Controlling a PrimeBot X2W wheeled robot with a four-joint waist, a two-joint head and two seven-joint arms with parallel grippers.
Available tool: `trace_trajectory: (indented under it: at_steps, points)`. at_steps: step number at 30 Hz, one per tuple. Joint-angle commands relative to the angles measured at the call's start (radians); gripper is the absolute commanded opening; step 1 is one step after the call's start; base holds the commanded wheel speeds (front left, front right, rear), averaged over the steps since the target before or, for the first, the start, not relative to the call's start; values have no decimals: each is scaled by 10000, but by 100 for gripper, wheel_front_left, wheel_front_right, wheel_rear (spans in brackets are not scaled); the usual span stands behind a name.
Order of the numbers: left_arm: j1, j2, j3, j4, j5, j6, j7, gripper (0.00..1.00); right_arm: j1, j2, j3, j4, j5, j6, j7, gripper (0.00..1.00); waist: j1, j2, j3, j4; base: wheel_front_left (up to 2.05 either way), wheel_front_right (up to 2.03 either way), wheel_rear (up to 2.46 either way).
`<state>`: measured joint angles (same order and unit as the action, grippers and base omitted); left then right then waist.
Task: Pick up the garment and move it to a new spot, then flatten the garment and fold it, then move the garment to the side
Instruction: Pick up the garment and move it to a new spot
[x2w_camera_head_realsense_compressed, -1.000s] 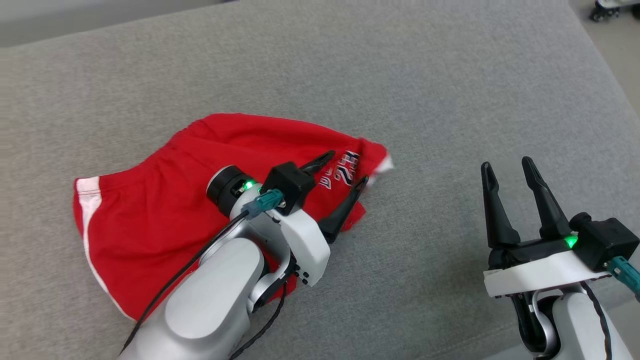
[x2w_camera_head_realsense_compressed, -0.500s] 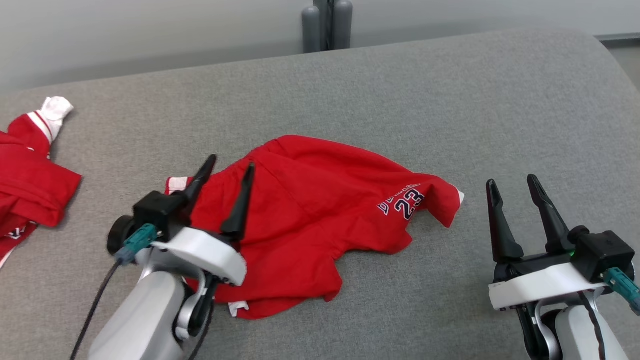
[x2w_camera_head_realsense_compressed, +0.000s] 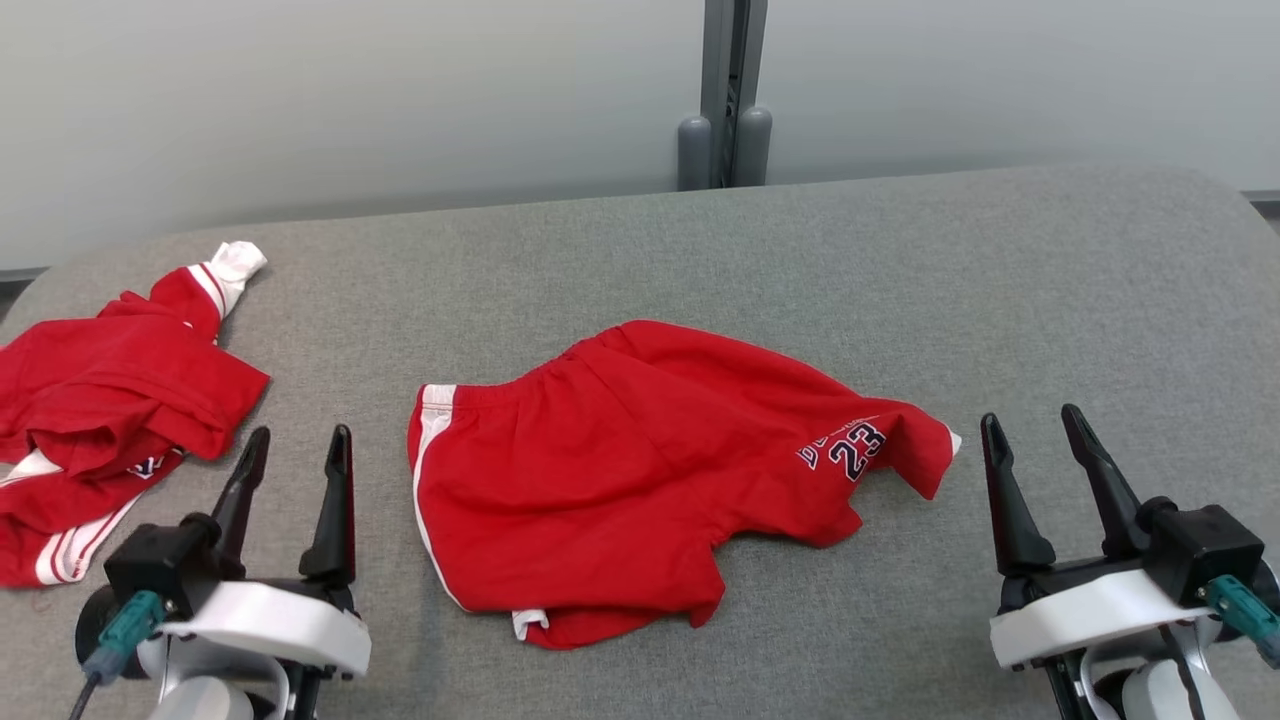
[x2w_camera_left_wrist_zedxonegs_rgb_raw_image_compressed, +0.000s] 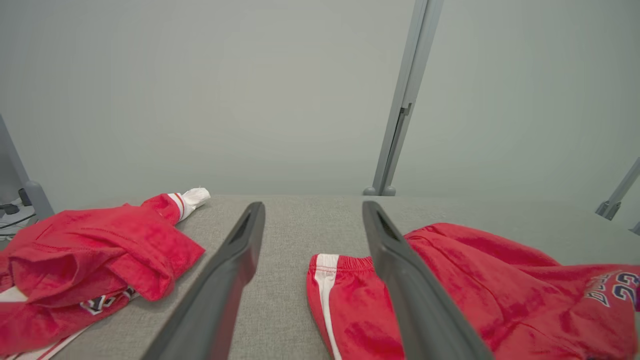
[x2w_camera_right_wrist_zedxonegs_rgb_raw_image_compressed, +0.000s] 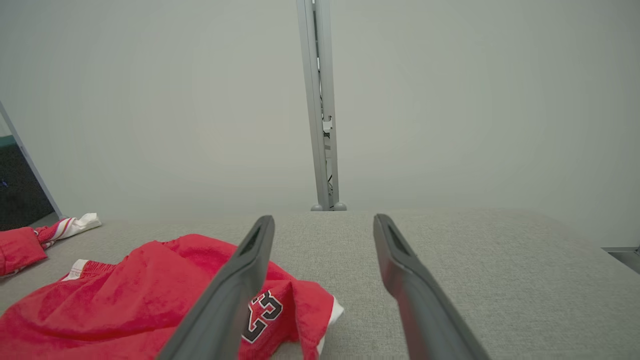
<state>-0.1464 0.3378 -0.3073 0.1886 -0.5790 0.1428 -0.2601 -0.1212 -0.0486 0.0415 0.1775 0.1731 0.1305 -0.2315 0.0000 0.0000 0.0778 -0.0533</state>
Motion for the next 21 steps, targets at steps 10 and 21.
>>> trace_trajectory:
  at_steps: [10, 21]
  points:
    - [1359, 242, -57, -514, 224, 225, -49, 100, 914, -46, -32, -302, -204, 5, 350, 100, 0, 0, -809, -31, 0, 0, 0]
    - [1976, 373, -132, -940, 437, 610, 19, 100, 1399, -46, -159, -628, -179, 5, 714, 100, 0, 0, -1021, -115, 0, 0, 0]
